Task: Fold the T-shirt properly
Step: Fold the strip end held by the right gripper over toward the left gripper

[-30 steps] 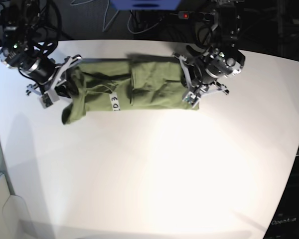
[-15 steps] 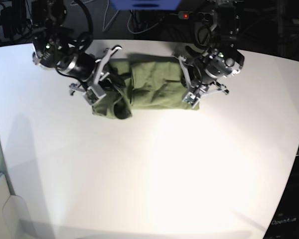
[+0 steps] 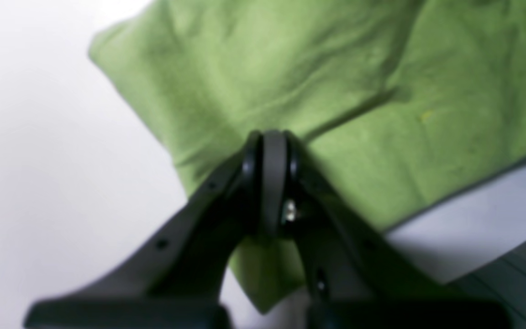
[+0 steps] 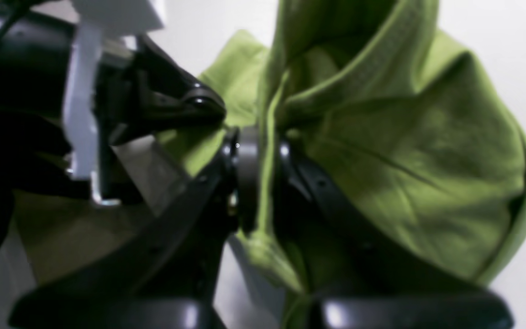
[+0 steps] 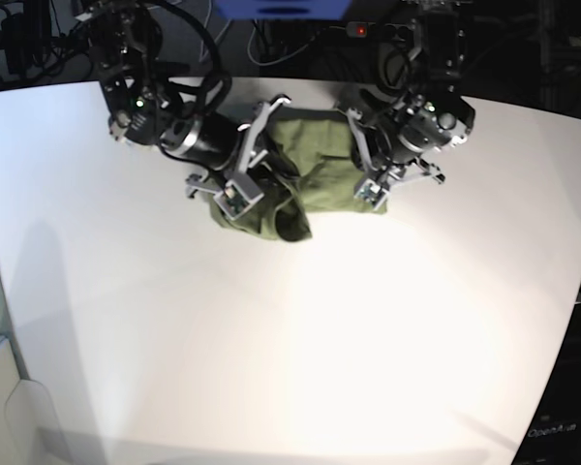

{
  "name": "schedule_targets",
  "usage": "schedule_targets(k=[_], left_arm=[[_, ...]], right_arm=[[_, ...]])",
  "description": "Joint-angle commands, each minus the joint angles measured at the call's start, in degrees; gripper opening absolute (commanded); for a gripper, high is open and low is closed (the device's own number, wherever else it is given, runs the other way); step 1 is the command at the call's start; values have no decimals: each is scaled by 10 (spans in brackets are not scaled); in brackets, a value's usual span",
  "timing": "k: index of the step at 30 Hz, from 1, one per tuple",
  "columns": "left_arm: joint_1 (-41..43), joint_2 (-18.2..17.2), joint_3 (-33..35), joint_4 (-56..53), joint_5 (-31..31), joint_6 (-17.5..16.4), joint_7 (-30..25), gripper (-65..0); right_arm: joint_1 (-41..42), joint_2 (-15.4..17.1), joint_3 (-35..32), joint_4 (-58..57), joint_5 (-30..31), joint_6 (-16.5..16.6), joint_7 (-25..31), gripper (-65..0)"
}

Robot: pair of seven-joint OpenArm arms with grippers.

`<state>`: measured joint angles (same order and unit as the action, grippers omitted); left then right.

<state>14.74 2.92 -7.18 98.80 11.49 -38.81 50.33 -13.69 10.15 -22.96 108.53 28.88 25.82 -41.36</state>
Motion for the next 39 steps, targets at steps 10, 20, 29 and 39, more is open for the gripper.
schedule_targets(k=[10, 20, 29, 39], left_arm=[[10, 13, -31, 109, 24, -2, 46, -639], [13, 7, -73, 148, 26, -2, 99, -639], [6, -11, -158, 89, 24, -3, 111, -639], [-27, 13, -119, 41, 23, -3, 111, -639]], right_arm=[[5, 2, 0, 9, 10, -3, 16, -647], [5, 4, 1, 9, 10, -3, 14, -647], [5, 2, -1, 9, 10, -3, 13, -647], [22, -7, -61, 10, 10, -5, 11, -647]])
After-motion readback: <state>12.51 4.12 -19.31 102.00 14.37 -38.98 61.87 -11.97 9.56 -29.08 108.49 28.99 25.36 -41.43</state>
